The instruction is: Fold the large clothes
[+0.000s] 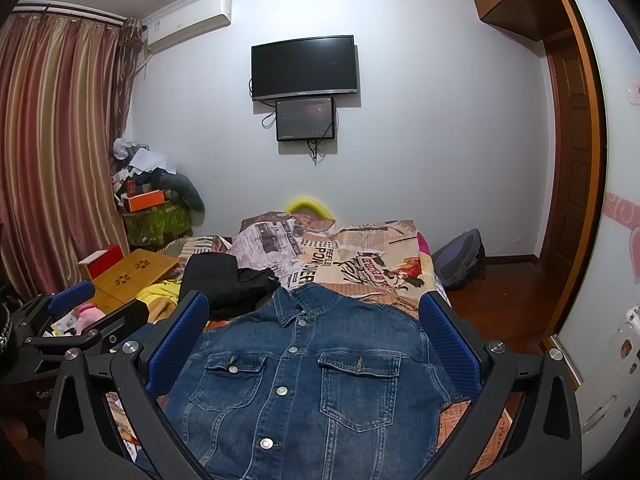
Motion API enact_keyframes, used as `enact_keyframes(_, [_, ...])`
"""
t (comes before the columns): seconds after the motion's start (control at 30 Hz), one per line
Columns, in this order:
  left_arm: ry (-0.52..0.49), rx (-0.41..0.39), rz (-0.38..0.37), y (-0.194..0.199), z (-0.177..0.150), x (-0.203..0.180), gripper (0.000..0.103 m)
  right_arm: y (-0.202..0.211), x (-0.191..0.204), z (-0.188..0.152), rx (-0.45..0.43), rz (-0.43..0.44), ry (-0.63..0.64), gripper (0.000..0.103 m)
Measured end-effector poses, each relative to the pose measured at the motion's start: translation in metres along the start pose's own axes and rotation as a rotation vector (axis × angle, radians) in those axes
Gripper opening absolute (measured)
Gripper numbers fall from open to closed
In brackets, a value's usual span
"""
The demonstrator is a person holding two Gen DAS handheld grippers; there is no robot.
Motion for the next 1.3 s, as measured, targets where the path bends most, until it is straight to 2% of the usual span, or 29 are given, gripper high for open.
enact_keyframes(0.67, [0.027, 0.014, 0.004, -0.012, 0.002, 0.012, 0.103, -0.010, -0.001, 0.003, 0.034, -0.007, -0.012, 0.103])
enact_keyframes(0.83, [0.051, 0.010, 0.032, -0.019, 0.006, 0.026, 0.103, -0.017, -0.002, 0.003, 0.047, -0.017, -0.013, 0.103])
enact_keyframes(1.13, [0.133, -0.007, 0.128, -0.039, 0.016, 0.081, 0.103, -0.037, -0.003, 0.010, 0.079, -0.040, -0.012, 0.103])
enact_keyframes(1.3, [0.220, 0.019, 0.199, -0.059, 0.015, 0.130, 0.103, -0.052, -0.001, 0.014, 0.095, -0.056, -0.001, 0.103])
Point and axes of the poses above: each gripper's, at about its wrist camera, not at the fingertips, and y roughly against the way its jaws point, x to its left, z to its top, the point moved 3 cm from there along -y, roughly the way its jaws point, and after that the axes turned 14 degrees about x, right-handed, at the moved point
